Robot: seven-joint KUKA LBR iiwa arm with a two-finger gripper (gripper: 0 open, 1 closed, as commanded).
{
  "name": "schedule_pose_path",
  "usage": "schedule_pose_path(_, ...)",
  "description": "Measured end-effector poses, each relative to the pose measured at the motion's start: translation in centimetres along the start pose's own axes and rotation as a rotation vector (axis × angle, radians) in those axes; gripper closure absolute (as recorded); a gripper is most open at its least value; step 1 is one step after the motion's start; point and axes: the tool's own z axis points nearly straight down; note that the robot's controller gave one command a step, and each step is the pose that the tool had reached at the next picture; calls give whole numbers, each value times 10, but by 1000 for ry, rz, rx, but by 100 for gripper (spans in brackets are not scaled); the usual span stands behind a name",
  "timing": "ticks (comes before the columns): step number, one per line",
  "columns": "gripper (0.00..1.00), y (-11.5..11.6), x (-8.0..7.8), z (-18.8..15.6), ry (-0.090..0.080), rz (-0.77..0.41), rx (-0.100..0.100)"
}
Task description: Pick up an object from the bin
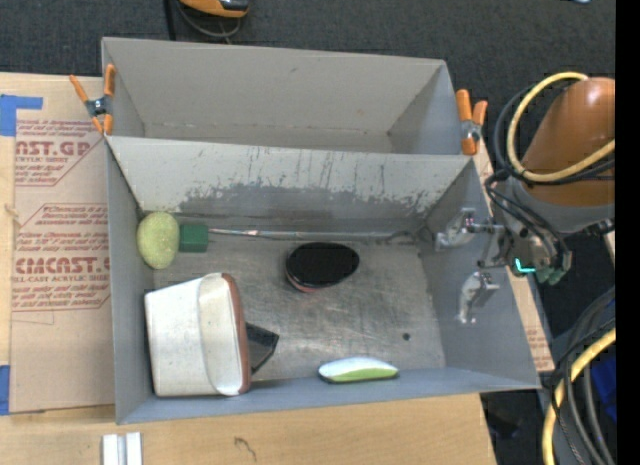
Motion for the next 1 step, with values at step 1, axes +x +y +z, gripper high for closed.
schedule_pose_path(1,0,0,-2,-4,-7,-2,1)
